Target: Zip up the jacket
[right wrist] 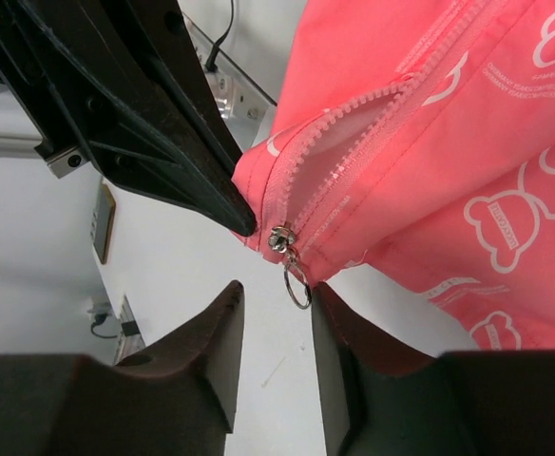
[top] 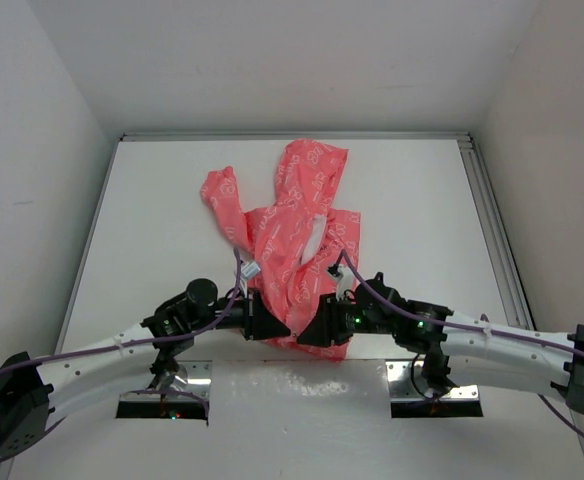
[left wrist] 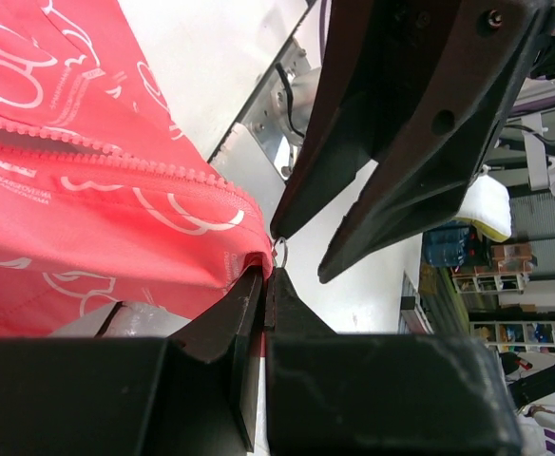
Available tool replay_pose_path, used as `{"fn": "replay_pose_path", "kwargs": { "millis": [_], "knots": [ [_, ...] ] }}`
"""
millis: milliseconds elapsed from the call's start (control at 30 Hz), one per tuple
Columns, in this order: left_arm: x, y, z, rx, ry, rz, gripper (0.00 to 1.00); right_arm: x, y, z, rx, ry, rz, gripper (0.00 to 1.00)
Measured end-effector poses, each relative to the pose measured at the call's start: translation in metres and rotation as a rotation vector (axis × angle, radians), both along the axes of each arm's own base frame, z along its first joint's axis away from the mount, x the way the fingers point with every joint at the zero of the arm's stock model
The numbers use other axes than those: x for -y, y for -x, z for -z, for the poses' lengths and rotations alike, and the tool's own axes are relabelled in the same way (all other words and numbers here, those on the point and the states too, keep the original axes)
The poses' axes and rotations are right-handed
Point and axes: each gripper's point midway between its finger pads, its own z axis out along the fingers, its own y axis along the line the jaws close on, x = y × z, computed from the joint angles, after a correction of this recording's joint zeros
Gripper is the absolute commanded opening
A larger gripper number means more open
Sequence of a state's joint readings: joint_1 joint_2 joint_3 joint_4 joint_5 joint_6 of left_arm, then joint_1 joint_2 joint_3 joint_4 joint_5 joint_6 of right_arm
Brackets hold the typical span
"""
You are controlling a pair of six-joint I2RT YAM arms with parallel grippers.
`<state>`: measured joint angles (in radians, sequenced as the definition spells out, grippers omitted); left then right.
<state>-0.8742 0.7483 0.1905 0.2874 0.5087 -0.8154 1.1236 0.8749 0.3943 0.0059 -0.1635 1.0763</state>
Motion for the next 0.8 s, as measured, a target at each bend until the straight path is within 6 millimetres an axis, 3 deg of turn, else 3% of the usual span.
{"fn": "replay_pose_path", "kwargs": {
  "millis": [800],
  "knots": [
    [0.0003,0.0006,0.0014,-0.004,-0.004,0.003,0.00,-0.0005,0.0047,0.0061,-0.023,-0.001,0.002,0.42]
  ]
}}
